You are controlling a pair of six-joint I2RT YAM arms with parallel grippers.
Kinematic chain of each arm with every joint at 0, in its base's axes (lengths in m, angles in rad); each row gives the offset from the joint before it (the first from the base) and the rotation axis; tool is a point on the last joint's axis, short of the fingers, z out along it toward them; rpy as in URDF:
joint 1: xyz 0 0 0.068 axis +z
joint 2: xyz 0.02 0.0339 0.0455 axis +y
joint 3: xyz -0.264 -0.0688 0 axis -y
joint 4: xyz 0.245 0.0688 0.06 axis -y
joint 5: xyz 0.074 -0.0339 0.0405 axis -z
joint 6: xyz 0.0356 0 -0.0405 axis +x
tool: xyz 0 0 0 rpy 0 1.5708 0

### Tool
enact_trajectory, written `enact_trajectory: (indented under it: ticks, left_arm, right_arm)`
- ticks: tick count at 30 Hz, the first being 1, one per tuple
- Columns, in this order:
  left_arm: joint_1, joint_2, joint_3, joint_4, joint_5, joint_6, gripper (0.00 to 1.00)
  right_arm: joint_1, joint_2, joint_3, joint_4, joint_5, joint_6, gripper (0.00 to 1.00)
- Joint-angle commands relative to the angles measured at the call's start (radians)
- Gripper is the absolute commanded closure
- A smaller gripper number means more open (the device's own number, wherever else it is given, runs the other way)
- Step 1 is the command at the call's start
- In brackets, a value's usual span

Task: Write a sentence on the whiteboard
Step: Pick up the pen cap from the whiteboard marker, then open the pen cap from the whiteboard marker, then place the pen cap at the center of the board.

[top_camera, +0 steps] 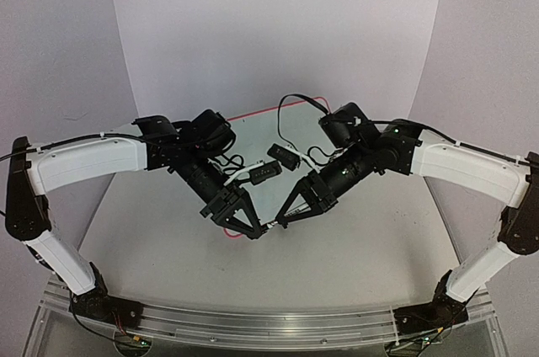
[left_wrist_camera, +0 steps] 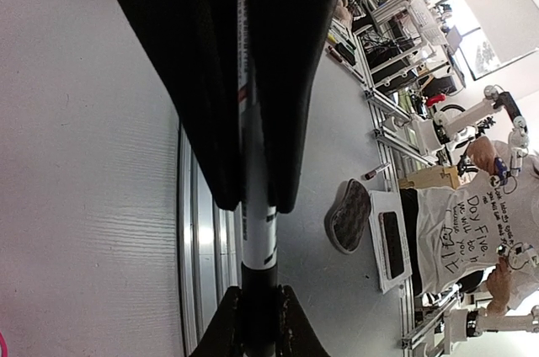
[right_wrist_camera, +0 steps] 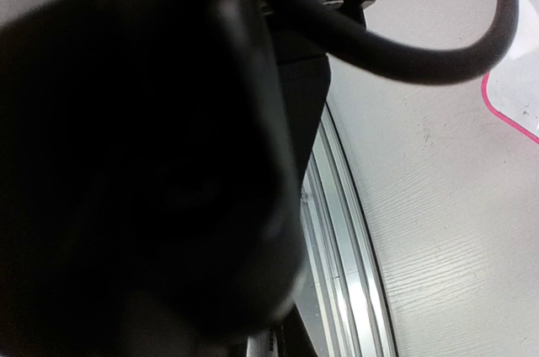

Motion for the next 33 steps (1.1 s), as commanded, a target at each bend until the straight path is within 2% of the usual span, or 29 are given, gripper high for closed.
enact_trajectory:
  ticks: [1,3,17,24,27,30,33]
  left_arm:
    - [0.008,-0.054,-0.015,0.069,0.034,-0.005,0.97]
    - [0.008,-0.063,-0.027,0.073,0.035,-0.006,1.0]
    - [0.012,-0.115,-0.063,-0.035,0.012,0.052,1.0]
    - [0.035,-0.178,-0.13,-0.011,-0.047,-0.009,1.0]
    - [0.089,-0.246,-0.208,0.062,-0.19,-0.109,1.0]
    - [0.185,-0.35,-0.358,0.224,-0.342,-0.287,1.0]
    - [0.254,-0.456,-0.508,0.317,-0.538,-0.443,1.0]
  right_arm:
    - [0.008,-0.029,0.027,0.012,0.012,-0.015,1.0]
    - [0.001,-0.034,0.024,0.014,0.005,-0.02,1.0]
    - [-0.226,-0.132,-0.032,-0.008,-0.243,-0.071,1.0]
    - [-0.303,-0.203,-0.058,-0.06,-0.234,-0.117,1.0]
    - [-0.304,-0.219,-0.064,-0.085,-0.191,-0.138,1.0]
    - [-0.304,-0.244,-0.075,-0.077,-0.112,-0.133,1.0]
    - [-0.303,-0.276,-0.1,-0.032,0.033,-0.079,1.0]
